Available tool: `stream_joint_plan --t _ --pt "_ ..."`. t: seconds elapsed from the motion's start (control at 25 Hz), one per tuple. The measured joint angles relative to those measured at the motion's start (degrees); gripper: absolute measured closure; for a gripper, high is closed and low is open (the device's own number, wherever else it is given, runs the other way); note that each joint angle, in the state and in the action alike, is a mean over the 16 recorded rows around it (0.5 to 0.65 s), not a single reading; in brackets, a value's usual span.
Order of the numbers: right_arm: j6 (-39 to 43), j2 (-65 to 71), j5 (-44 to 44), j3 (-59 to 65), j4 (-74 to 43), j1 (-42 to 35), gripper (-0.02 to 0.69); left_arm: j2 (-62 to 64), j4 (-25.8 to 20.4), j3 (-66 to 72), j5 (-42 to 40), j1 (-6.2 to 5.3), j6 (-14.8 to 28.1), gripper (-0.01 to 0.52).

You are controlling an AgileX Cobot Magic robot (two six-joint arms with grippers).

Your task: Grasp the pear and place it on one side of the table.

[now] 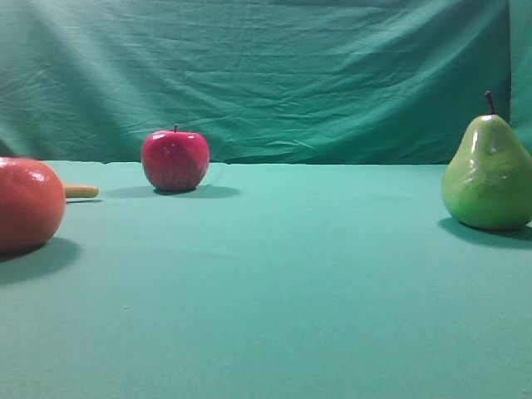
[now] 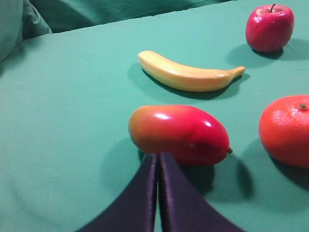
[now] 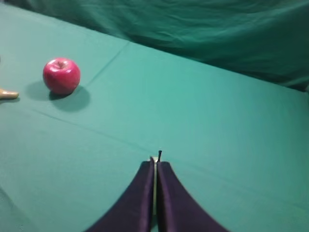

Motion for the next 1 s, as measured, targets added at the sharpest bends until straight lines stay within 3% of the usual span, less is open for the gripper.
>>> stream_joint_plan --t 0.52,1.0 --pt "-0.1 -21.7 -8.5 24.6 -1.3 -11.3 0.665 0.0 0.0 0.0 0.0 0.00 0.0 0.514" --pt "-0.1 -24.6 -8.3 30.5 -0.6 -13.6 0.665 0.0 0.0 0.0 0.0 0.00 0.0 0.514"
